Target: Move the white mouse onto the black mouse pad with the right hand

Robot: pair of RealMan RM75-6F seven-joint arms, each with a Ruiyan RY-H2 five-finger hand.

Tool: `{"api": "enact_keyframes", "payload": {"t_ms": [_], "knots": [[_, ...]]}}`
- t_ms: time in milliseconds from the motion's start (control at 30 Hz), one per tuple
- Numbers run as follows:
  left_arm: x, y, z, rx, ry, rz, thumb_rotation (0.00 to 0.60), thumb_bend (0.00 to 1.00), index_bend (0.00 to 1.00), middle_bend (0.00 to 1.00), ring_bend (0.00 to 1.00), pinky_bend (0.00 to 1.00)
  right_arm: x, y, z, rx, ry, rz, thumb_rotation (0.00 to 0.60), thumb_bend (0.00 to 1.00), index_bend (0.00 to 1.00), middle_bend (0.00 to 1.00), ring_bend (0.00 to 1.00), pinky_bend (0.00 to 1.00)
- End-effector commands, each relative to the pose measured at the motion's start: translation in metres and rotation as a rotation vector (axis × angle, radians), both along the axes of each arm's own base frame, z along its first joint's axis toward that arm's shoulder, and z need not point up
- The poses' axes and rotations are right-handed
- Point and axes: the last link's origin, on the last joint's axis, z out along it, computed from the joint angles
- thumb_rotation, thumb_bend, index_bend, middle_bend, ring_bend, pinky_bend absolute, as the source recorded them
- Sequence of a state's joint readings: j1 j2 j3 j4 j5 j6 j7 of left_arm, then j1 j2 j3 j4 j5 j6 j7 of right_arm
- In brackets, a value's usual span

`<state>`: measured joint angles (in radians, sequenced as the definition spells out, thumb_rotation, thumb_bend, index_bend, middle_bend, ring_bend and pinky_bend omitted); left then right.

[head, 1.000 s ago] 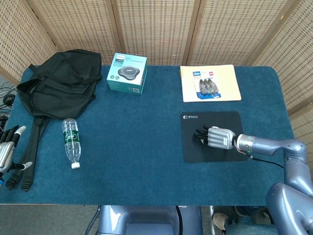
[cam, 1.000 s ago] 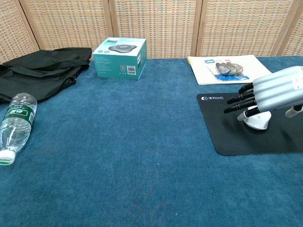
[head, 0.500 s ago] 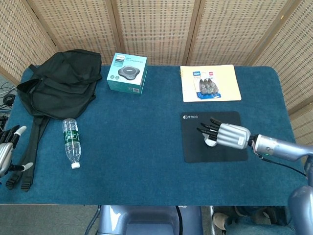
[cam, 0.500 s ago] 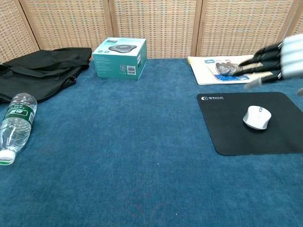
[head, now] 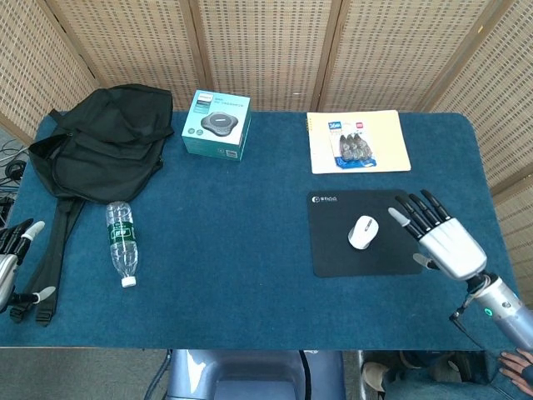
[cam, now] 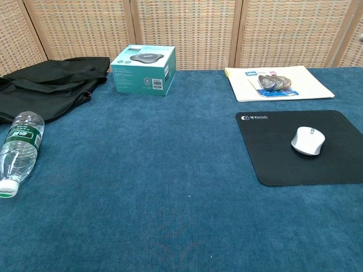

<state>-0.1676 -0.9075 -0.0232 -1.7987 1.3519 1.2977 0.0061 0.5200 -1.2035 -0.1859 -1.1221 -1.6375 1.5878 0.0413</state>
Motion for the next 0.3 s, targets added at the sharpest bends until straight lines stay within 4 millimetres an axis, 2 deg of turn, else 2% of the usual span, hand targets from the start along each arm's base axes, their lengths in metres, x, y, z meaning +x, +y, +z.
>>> {"api": "enact_keyframes", "payload": {"t_ms": [33,133,300], "knots": [[0.001,-0.009,-0.002,0.004,0.033,0.001,0.600,0.00,0.00,0.00,0.00,0.00,-0.015,0.062,0.027,-0.170,-0.141,-0.345,0.600,0.00,0.00,0.00,0.00,0.00],[0.004,-0.014,-0.003,0.017,0.046,-0.011,0.600,0.00,0.00,0.00,0.00,0.00,-0.018,0.082,0.020,-0.169,-0.253,-0.437,0.600,0.00,0.00,0.00,0.00,0.00],[0.005,-0.019,-0.004,0.026,0.046,-0.027,0.600,0.00,0.00,0.00,0.00,0.00,-0.020,0.094,0.012,-0.194,-0.304,-0.464,0.600,0.00,0.00,0.00,0.00,0.00]]}}
